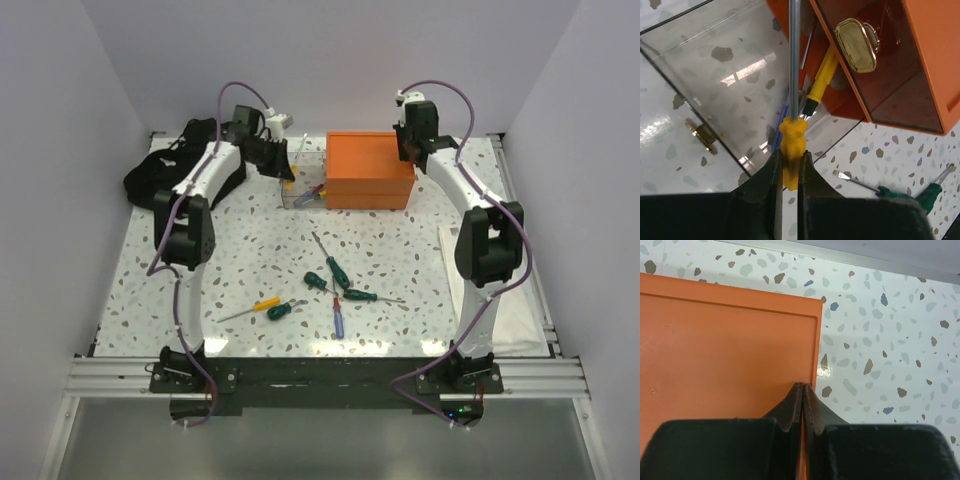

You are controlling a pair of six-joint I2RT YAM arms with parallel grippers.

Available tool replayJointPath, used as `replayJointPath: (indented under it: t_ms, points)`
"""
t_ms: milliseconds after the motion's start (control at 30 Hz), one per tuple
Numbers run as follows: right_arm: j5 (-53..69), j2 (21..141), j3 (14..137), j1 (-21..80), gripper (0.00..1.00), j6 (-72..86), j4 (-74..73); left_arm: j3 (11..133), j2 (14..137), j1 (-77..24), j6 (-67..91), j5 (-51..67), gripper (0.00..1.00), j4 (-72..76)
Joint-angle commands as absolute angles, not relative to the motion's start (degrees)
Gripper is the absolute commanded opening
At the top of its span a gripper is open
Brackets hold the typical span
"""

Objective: Sort the tools into containers

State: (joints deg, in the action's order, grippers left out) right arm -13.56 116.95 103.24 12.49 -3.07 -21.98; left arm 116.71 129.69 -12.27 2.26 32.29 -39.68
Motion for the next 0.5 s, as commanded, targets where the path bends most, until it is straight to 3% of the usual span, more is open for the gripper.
replayJointPath:
  t_ms: [0,33,167,300,400,467]
  points:
    - [-13.4,121.5,101.3,12.9,0.02,-3.5,-31.2,120.7,130.1,-14.9,8.2,30.7,0.03,-34.2]
    - [-13.4,121.4,101.3,13.0,0.02,-3.5,-31.2,120.4,130.6,-15.2,8.4,29.7,0.05,-34.5]
    - [-13.4,121.3,101.2,13.1,0.02,-3.6,-30.9,117.8,129.3,-15.5,8.2,25.6,0.42,-36.3]
    - [-13.5,121.3,100.9,13.1,0.03,-3.6,-30.8,114.2,123.9,-14.4,6.8,21.7,0.53,-37.4]
    - [-13.4,121.5,100.9,13.3,0.03,-3.6,-30.8,108.0,117.9,-12.7,3.4,20.7,0.55,-37.2]
    - [-13.4,121.6,101.0,13.4,0.03,-3.6,-30.7,99.4,111.6,-11.9,-8.3,29.0,0.56,-37.4]
